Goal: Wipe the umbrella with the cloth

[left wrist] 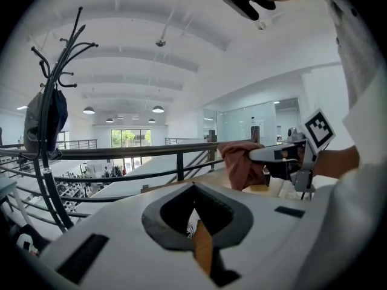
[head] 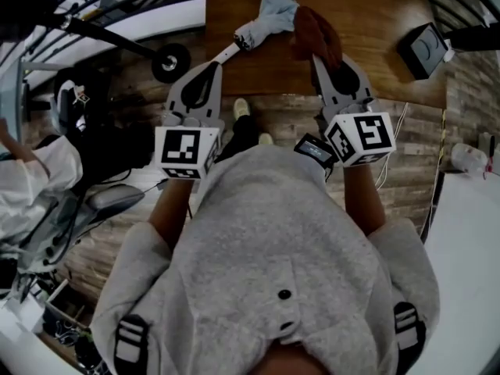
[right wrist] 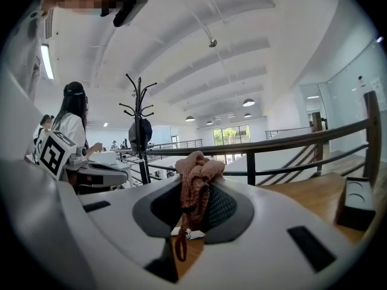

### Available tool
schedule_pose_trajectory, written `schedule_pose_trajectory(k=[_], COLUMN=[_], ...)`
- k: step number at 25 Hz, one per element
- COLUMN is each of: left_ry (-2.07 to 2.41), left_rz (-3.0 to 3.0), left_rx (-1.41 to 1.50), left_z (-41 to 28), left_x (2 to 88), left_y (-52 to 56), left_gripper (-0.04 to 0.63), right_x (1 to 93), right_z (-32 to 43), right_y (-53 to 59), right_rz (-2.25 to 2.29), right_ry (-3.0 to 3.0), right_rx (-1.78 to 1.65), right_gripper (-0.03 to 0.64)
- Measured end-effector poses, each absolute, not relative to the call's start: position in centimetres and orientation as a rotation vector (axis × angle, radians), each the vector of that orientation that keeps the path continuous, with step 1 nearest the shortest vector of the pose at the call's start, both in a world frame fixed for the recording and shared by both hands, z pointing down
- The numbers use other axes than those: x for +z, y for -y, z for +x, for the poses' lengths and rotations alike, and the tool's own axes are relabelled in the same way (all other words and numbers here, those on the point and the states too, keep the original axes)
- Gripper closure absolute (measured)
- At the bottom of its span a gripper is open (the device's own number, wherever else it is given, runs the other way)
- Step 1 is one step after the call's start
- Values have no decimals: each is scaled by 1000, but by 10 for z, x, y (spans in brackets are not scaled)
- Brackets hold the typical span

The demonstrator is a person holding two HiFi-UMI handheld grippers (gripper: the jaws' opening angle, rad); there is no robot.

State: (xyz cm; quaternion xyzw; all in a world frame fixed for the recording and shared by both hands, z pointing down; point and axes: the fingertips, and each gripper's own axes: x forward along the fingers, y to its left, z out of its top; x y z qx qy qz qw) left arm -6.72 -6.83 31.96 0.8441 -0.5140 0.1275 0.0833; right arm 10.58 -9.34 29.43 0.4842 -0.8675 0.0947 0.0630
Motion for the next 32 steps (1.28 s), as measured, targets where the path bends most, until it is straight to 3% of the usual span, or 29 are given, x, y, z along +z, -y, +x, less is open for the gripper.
schedule_pose_trajectory(k=[16,30,31,32], left_ry=[1394,1094,1057,1023], left_rz=[2495,2359,2360,2361], left_rx=[464,878,918,955], left_z=[-83,-78,-76,-75], left_x=[377,539,551,563], left_y=[162,192,192,192], left_gripper=[581,578,564,508], right_x=[349,422,426,430], right_z=[76,72,74,75], right_y=[180,236,240,243], right_rz=[1410,1336,1333,1331], right_ry=[2499,2328,2310,2294], right_rx=[383,437,430,422], right_gripper=[545,545,545,545])
